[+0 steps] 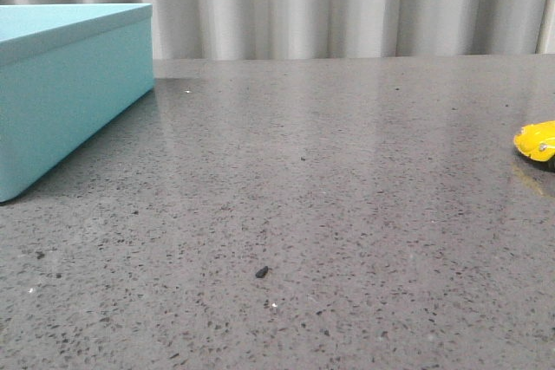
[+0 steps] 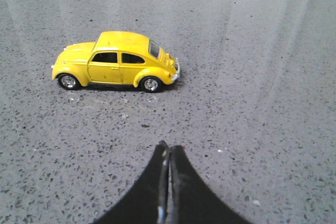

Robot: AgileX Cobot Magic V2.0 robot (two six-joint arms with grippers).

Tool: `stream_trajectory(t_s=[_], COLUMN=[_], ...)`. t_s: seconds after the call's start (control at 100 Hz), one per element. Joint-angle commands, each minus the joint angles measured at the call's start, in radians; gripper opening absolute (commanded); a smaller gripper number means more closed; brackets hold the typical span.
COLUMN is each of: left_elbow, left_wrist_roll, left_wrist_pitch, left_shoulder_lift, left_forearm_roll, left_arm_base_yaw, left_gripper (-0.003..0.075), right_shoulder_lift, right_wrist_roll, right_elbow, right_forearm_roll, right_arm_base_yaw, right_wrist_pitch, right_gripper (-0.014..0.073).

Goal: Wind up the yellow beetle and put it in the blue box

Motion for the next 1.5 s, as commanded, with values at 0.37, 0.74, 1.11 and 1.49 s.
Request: stream_trajectory(t_s=[0.37,0.74,1.11,1.49], left_elbow=[0.026,0.026,0.024,0.024], left_wrist_roll=[-0.009,-0.009,-0.008,-0.008], left_wrist_pitch=[-0.039,-0.127,-0.267,-0.258], left_shoulder_lift=[-0.033,-0.033,-0.033,-0.033], left_forearm_roll=[0.007,-0.066,-0.809,-0.754], left_arm_base_yaw=[-0.004,-0.004,-0.004,-0.004], left_gripper=[-0.0021,-0.0021,-0.0021,-0.0021], right_shoulder_lift=[-0.014,-0.014,-0.014,-0.014], right_wrist_roll=[0.0,0.002,0.002,0.002], right_elbow=[0.025,0.025,0.025,0.025], right_forearm_roll=[-0.067,0.398,0.443,0.523], right_arm_base_yaw=[-0.002,-0.002,-0.002,-0.002], right_wrist_pitch=[-0.286,-0.34,-0.338,-0.326], right_gripper=[-0.0052,-0.0052,-0.0052,-0.0052])
